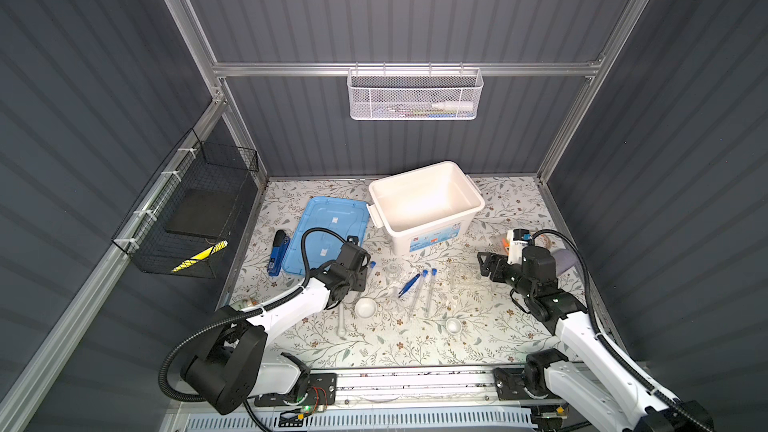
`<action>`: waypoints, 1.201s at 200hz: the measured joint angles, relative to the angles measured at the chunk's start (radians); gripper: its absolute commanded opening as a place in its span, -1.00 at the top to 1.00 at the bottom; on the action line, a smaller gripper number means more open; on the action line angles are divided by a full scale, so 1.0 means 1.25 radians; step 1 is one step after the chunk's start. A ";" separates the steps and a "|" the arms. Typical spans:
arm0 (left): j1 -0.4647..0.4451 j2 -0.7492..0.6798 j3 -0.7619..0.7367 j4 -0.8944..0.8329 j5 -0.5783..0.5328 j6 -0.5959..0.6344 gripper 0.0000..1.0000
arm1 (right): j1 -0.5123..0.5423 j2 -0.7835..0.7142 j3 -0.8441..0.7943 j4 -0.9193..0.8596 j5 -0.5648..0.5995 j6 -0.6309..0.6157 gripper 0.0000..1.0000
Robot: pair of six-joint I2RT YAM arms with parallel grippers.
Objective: Organize the chemistry lab equipment
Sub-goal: 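Move the left gripper over a blue-capped test tube while the right gripper advances, then close the left gripper on the blue-capped test tube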
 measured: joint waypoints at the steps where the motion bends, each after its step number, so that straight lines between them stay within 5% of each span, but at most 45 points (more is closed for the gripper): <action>1: 0.000 0.001 0.000 0.000 0.001 -0.001 -0.05 | 0.000 0.000 0.000 0.000 0.000 0.000 -0.65; 63: -0.019 0.031 0.000 -0.005 0.033 -0.032 0.22 | 0.000 0.052 0.000 0.007 -0.001 0.007 -0.61; 240: -0.029 0.143 0.037 -0.013 0.083 -0.035 0.52 | 0.000 0.052 0.000 0.008 0.012 0.007 -0.61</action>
